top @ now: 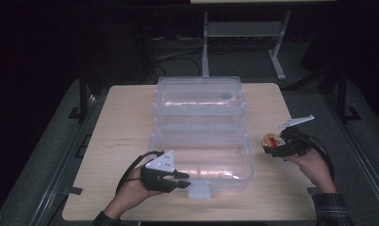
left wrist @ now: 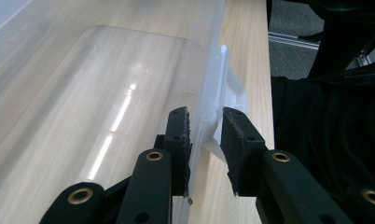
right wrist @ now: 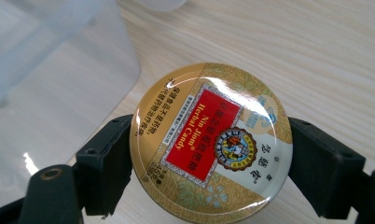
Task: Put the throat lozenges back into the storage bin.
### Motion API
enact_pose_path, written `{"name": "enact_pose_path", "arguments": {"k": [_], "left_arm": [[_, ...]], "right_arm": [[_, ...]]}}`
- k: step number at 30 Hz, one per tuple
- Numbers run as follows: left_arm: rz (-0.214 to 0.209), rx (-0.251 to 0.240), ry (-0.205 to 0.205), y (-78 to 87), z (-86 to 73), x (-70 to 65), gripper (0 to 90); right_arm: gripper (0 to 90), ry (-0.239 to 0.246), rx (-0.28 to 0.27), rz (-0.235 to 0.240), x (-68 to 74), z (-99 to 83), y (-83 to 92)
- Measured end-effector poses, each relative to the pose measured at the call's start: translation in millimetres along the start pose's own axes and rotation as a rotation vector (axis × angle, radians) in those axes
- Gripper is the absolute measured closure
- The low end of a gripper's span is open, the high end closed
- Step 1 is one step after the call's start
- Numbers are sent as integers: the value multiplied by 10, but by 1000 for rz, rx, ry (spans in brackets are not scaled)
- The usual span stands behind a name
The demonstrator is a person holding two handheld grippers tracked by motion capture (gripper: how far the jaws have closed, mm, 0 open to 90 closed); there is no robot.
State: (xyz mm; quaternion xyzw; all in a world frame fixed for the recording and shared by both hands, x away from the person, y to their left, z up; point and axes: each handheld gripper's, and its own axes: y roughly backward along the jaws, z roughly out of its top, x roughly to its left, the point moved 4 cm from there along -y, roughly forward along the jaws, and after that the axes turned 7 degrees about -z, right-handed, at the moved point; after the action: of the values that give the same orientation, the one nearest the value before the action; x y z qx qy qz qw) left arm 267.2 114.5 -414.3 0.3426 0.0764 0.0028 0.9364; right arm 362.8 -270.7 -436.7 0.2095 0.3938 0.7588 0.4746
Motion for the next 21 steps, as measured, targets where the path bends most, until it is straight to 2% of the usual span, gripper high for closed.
{"name": "enact_pose_path", "arguments": {"k": [21], "left_arm": [[-1, -1, 0, -1, 0, -1, 719]], "right_arm": [[202, 97, -54, 44, 256, 150, 343]]}}
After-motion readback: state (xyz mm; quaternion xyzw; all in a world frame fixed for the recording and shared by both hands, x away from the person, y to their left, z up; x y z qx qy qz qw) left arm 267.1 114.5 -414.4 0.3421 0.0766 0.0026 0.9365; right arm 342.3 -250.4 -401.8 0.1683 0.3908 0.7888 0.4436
